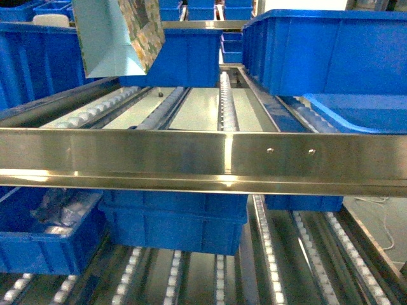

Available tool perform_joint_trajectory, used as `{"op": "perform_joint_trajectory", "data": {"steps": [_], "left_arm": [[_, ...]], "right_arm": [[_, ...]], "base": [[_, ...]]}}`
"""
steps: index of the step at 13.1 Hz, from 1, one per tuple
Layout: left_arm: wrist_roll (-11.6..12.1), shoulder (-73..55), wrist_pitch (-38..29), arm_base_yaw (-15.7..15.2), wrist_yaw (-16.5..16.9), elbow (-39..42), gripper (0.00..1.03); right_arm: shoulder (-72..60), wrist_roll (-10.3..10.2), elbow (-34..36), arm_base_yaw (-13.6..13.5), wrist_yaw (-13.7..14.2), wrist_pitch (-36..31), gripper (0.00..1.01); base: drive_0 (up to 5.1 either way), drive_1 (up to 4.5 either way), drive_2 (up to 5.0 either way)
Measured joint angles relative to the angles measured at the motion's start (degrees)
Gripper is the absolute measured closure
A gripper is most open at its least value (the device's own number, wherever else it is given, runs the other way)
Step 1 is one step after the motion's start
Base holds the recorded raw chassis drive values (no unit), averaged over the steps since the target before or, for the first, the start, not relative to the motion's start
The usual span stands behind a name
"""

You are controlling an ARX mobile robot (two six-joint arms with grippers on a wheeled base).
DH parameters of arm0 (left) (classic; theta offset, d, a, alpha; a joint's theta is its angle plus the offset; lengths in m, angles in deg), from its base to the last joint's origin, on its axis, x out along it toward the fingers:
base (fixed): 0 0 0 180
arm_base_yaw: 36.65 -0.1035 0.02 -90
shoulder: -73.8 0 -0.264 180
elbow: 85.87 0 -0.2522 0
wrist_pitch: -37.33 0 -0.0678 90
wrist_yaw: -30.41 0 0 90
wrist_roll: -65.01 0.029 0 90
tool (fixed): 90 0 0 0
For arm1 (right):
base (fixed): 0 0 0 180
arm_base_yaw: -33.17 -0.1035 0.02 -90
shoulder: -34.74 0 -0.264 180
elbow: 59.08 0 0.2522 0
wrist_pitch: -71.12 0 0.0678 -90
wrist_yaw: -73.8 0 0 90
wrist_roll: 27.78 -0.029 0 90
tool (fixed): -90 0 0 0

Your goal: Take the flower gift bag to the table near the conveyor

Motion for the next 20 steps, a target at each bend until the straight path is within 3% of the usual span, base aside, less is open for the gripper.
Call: {"op": "perform_joint_trajectory", "data": {"steps": [8,20], "left_arm": [[0.0,0.0,0.0,0.0,0.0,0.0,1.01],[0.0,0.1,0.1,0.2,0.0,0.1,1.01]], "right_arm": [[0.0,0.0,0.0,0.0,0.0,-0.1,0.99],[0.0,0.0,0.1,0.0,0.0,-0.1,0.99]], "base": [[-4.7,0.66,3.8],[-4.9,2.48,2.5]]}}
